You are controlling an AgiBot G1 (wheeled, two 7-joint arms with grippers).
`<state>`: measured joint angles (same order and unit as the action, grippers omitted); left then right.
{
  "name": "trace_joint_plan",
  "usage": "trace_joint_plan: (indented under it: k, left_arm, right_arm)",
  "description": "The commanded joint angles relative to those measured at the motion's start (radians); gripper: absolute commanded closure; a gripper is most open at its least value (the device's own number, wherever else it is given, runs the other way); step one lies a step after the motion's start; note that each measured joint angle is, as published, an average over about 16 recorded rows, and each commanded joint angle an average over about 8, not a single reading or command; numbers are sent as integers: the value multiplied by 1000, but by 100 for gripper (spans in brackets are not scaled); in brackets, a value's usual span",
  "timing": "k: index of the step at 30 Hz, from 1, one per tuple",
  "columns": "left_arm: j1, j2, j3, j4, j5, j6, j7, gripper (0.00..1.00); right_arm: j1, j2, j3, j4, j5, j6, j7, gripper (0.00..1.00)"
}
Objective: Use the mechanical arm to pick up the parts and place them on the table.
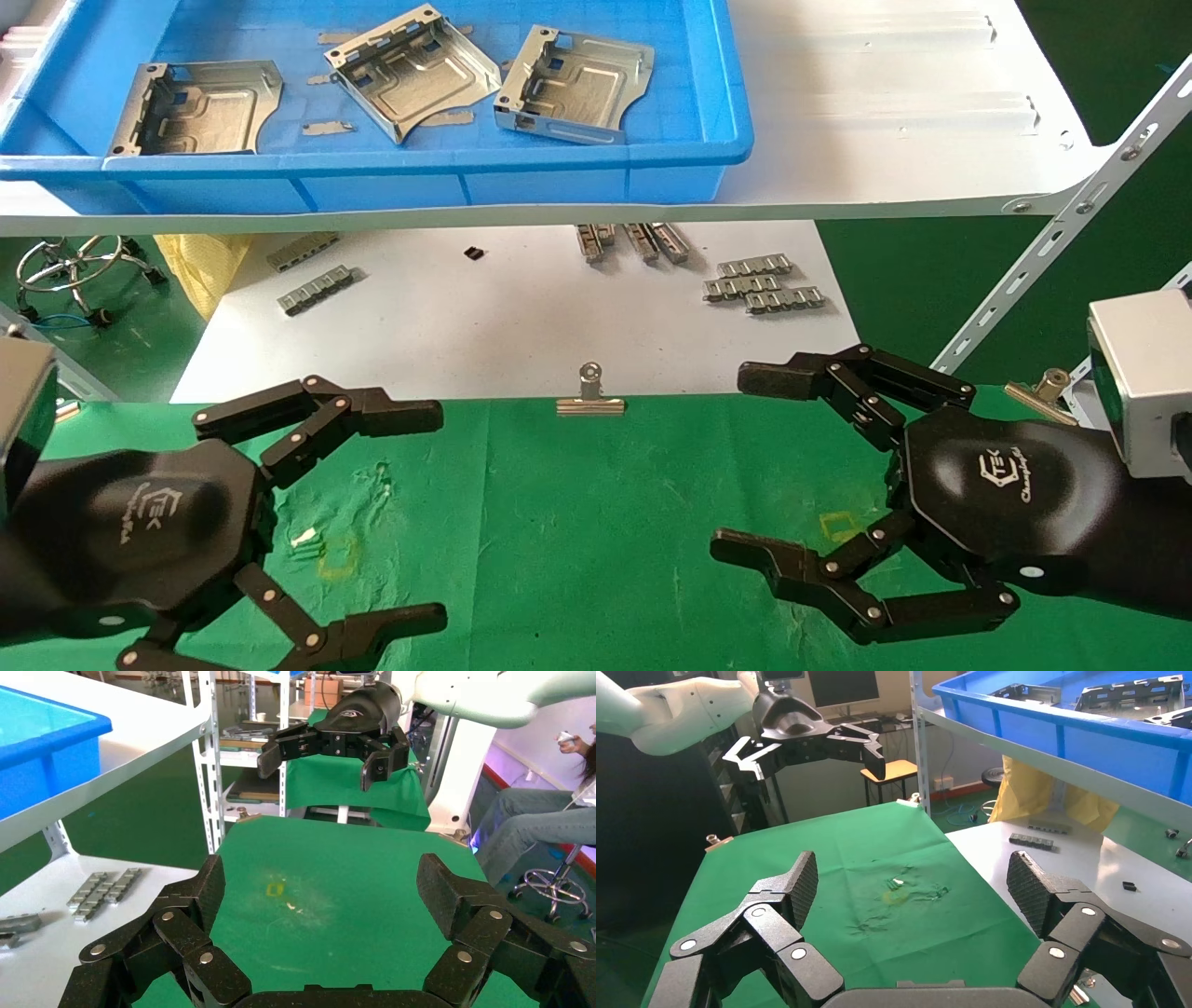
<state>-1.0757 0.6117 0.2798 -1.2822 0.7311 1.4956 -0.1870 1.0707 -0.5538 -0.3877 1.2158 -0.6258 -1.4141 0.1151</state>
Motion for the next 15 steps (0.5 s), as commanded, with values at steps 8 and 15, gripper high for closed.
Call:
trace_joint_plan:
  k: [8,15]
  left_arm:
    - [0,0,0,0,0,0,0,0]
    - [0,0,0,0,0,0,0,0]
  right_arm:
    - [0,0,0,0,0,0,0,0]
    - [0,0,0,0,0,0,0,43]
